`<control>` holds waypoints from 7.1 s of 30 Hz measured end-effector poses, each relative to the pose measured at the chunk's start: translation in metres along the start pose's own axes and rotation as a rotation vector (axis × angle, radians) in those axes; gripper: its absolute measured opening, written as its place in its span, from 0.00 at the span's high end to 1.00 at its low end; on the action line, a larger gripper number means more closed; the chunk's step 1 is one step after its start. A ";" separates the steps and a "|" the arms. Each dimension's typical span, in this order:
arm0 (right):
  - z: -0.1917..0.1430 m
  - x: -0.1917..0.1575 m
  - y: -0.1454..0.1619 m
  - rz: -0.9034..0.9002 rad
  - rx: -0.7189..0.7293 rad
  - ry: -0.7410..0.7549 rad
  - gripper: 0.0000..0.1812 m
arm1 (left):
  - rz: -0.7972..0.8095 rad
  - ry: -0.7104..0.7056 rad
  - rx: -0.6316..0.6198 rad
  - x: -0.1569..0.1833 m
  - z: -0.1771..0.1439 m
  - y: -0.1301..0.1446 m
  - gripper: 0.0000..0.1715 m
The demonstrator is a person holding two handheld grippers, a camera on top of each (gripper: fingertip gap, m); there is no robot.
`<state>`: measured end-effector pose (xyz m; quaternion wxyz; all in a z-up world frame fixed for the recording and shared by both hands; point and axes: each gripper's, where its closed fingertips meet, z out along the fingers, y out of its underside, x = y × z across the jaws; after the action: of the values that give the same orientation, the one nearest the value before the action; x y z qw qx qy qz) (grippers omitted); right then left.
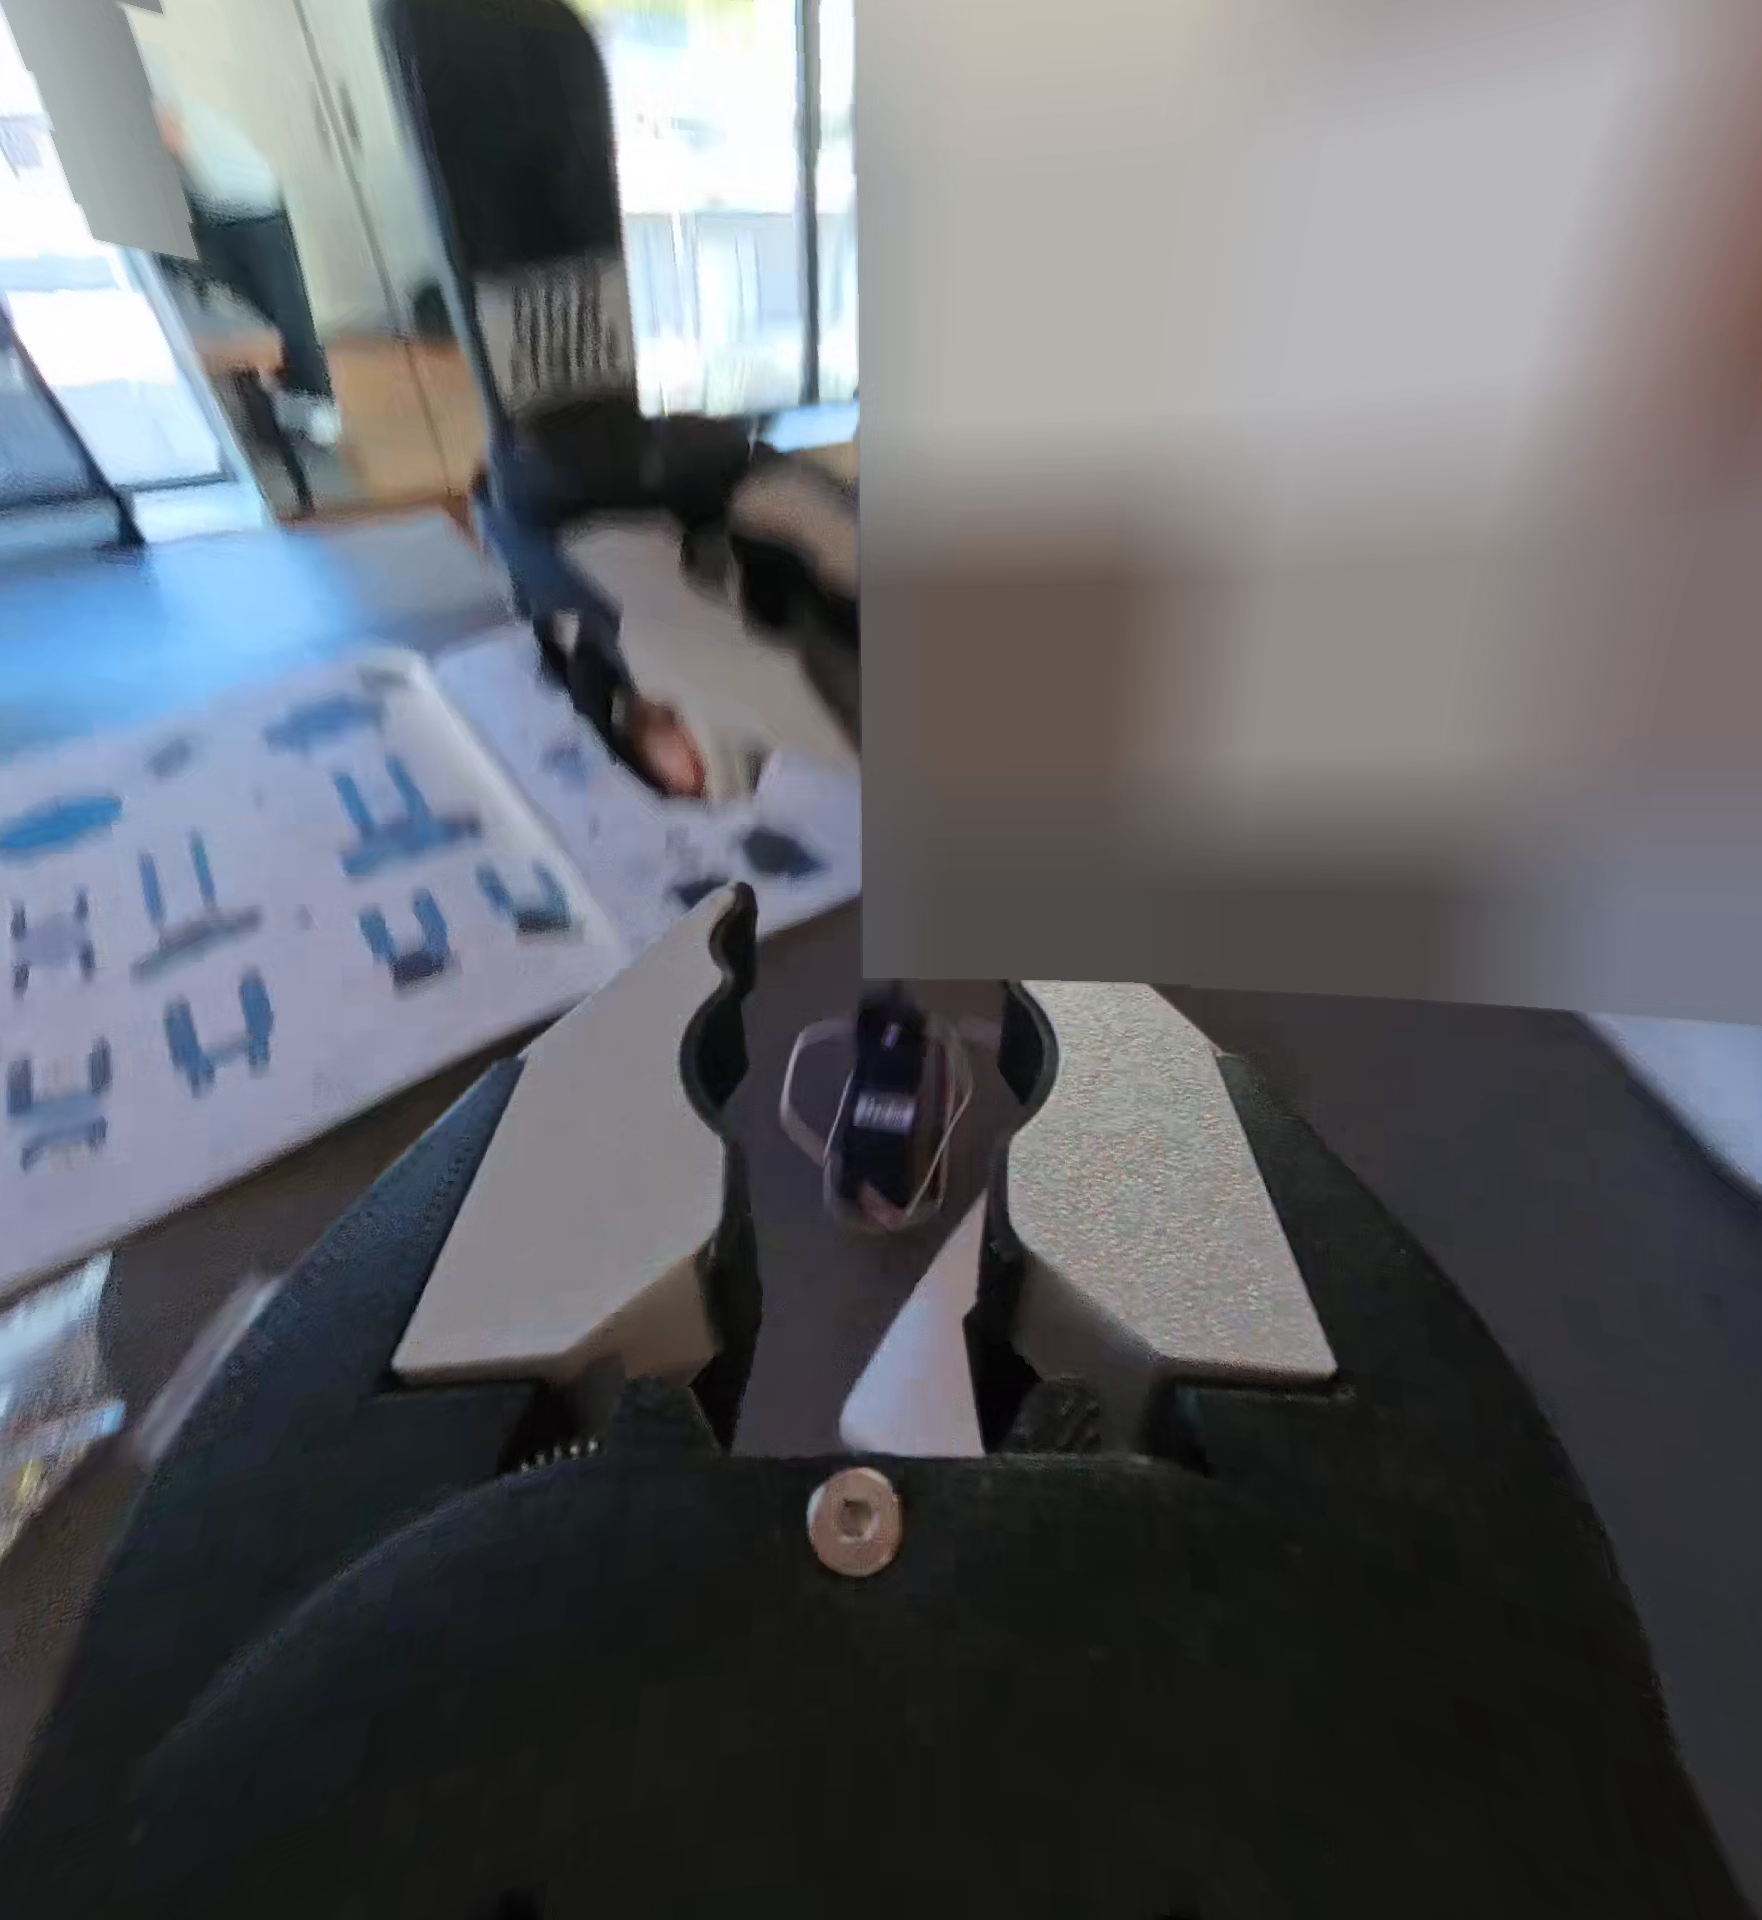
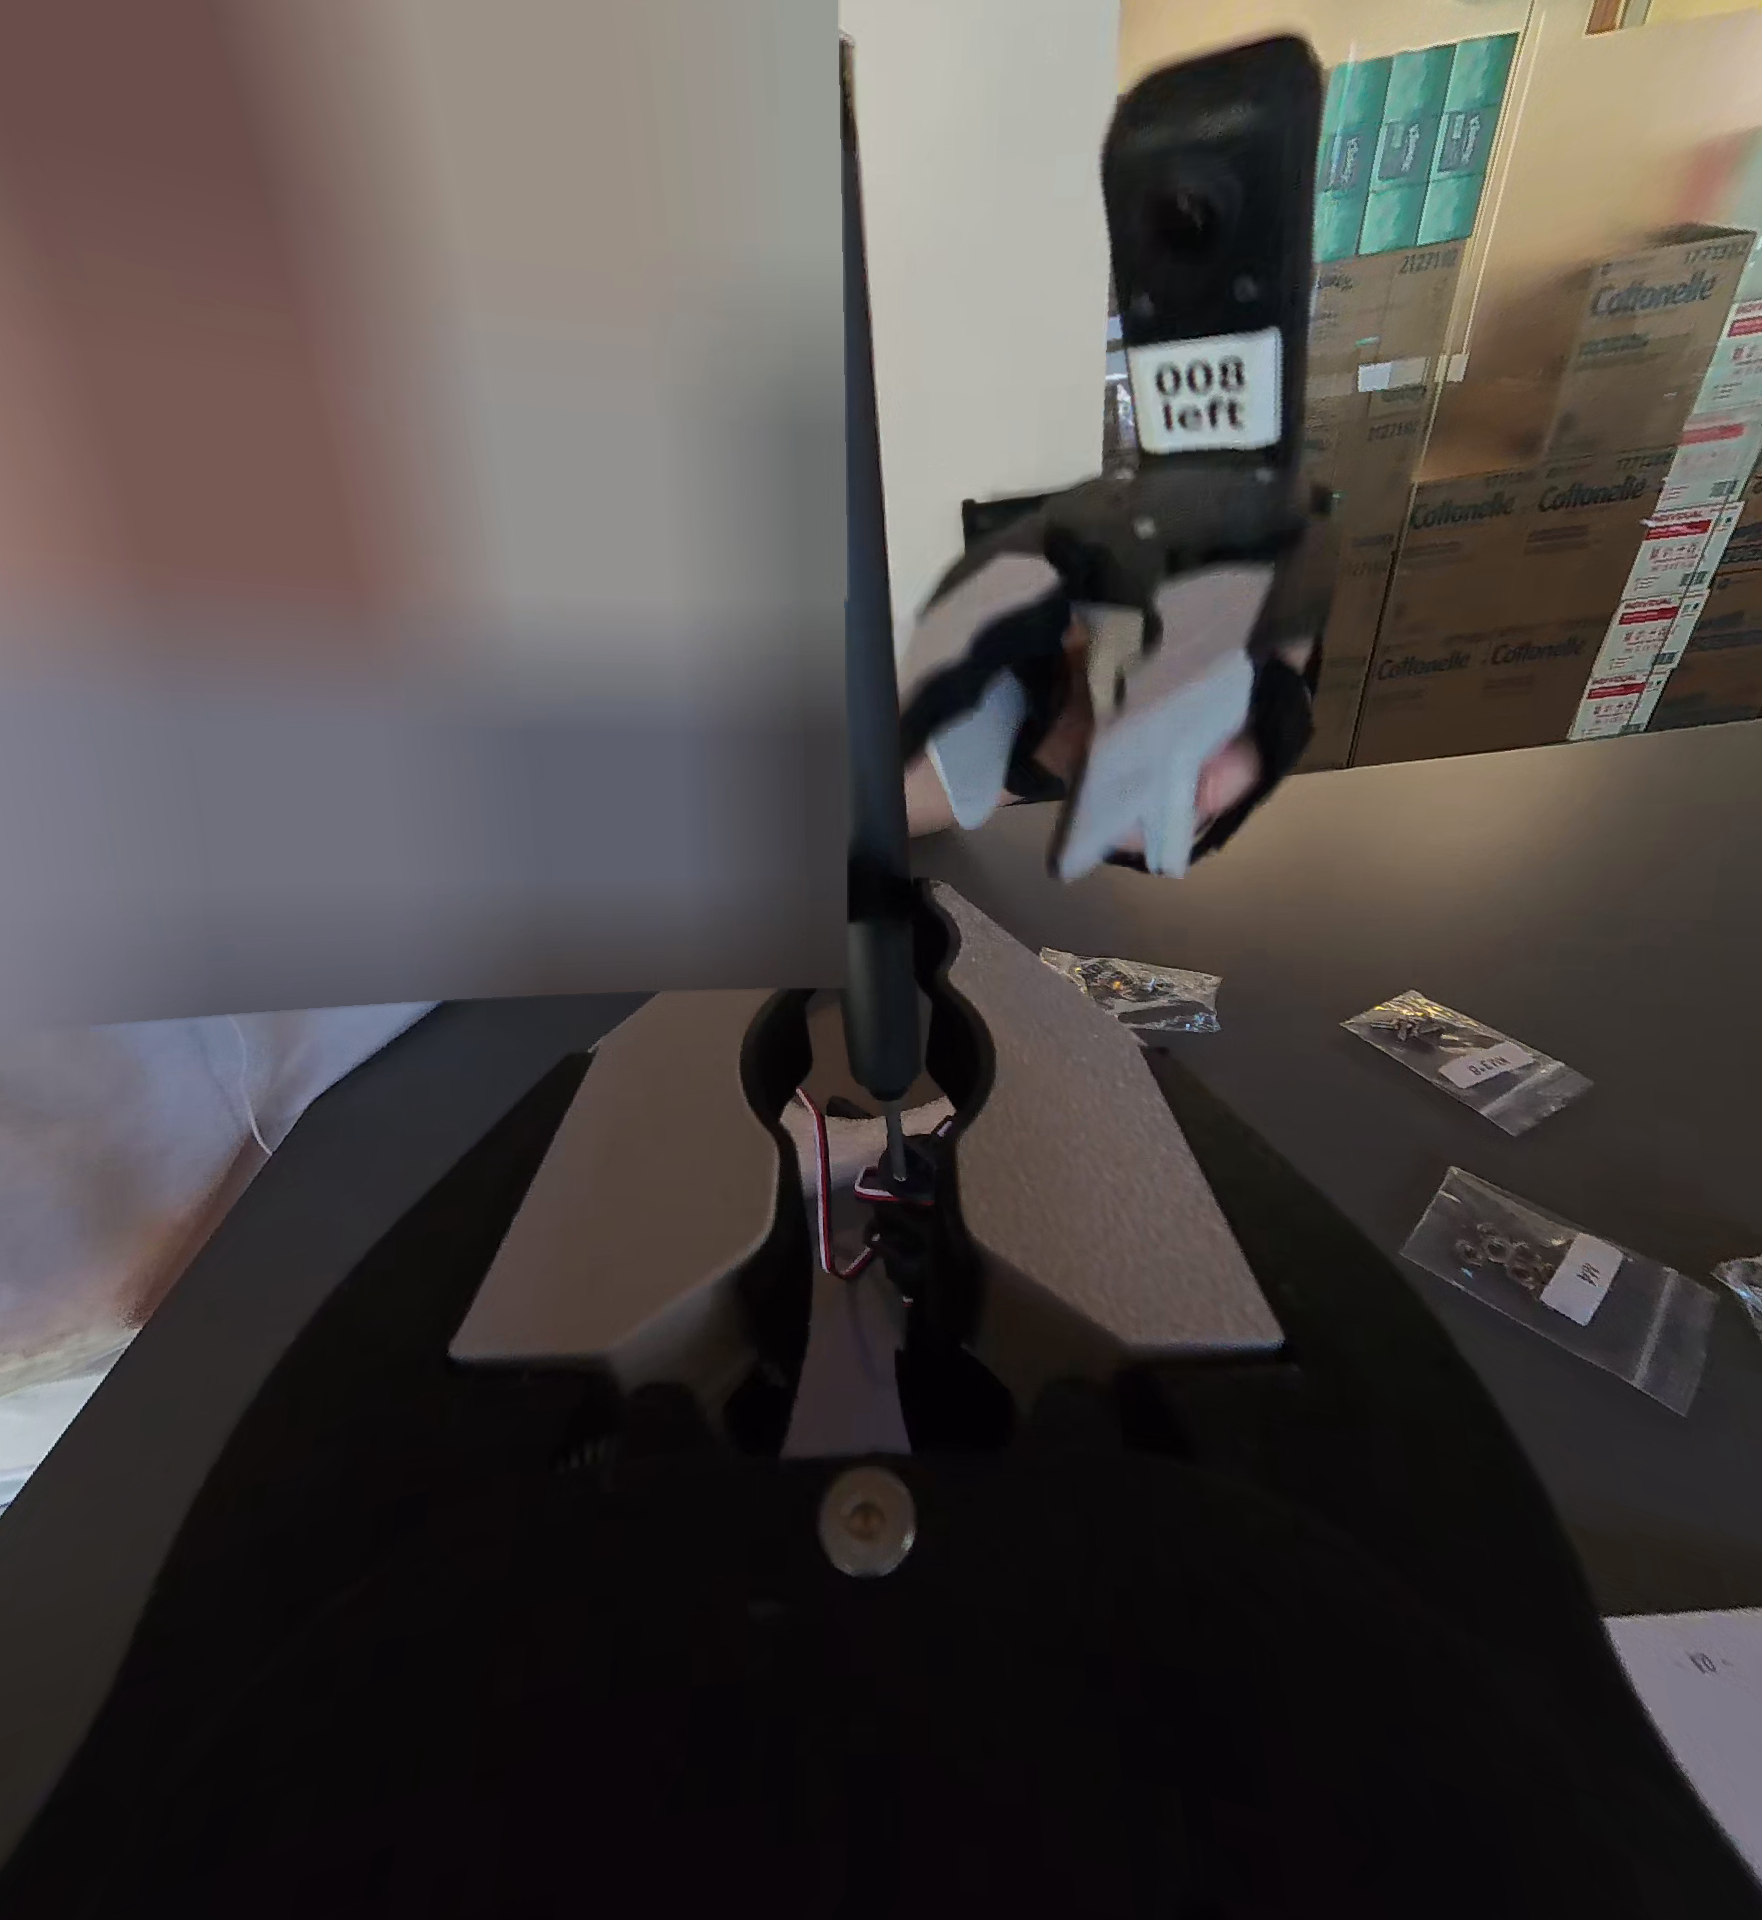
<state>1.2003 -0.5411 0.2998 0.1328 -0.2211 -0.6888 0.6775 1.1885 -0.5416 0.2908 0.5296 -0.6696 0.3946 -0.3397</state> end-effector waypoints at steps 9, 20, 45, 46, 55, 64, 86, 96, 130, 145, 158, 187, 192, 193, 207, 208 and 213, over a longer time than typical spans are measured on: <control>-0.001 -0.002 0.001 -0.007 -0.002 -0.006 0.92 | 0.028 0.009 -0.294 -0.004 0.031 0.068 0.78; 0.000 -0.002 0.001 -0.004 0.003 -0.012 0.91 | 0.039 0.042 -0.334 0.003 0.036 0.079 0.89; 0.003 0.015 -0.017 0.292 0.245 0.213 0.93 | 0.229 -0.235 -0.451 -0.008 0.061 0.068 0.90; -0.002 0.022 -0.019 0.265 0.245 0.275 0.92 | 0.192 -0.217 -0.415 -0.009 0.061 0.067 0.90; -0.049 0.017 -0.011 0.258 0.189 0.281 0.75 | 0.188 -0.242 -0.334 -0.019 0.039 0.046 0.91; -0.034 0.027 0.096 0.169 -0.498 0.462 0.90 | 0.169 -0.264 -0.305 -0.024 0.010 0.034 0.91; -0.040 -0.060 0.065 0.057 -0.340 0.470 0.92 | -0.241 -0.393 -0.113 -0.007 -0.030 0.045 0.84; -0.015 -0.091 0.147 0.210 -0.569 0.458 0.91 | -0.361 -0.698 -0.199 -0.004 0.017 0.054 0.77; 0.001 0.016 0.088 -0.181 -0.404 0.425 0.82 | -0.392 -0.911 -0.323 -0.004 0.033 0.070 0.84; -0.002 0.022 0.097 -0.172 -0.406 0.393 0.86 | -0.405 -0.907 -0.361 -0.005 0.020 0.075 0.85; -0.002 0.021 0.096 -0.198 -0.405 0.376 0.88 | -0.235 -0.848 -0.464 -0.004 0.026 0.074 0.90; -0.008 0.019 0.092 -0.203 -0.365 0.364 0.87 | -0.183 -0.606 -0.513 -0.018 0.034 0.071 0.80; -0.010 0.018 0.087 -0.186 -0.335 0.367 0.87 | -0.213 -0.595 -0.500 -0.016 0.031 0.073 0.81; -0.010 0.019 0.086 -0.183 -0.332 0.372 0.87 | -0.227 -0.578 -0.473 -0.014 0.030 0.071 0.81; -0.004 0.025 0.080 -0.100 -0.275 0.407 0.88 | -0.378 -0.335 -0.265 -0.020 0.019 0.059 0.87; -0.005 0.025 0.080 -0.099 -0.274 0.410 0.88 | -0.374 -0.323 -0.268 -0.019 0.019 0.060 0.88; -0.005 0.023 0.081 -0.110 -0.286 0.401 0.88 | -0.343 -0.276 -0.300 -0.011 0.025 0.065 0.85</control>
<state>1.1933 -0.5271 0.2165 0.2709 -0.3296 -0.7487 0.5075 1.1940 -0.5293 0.2217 0.4078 -0.8378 0.2454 -0.2674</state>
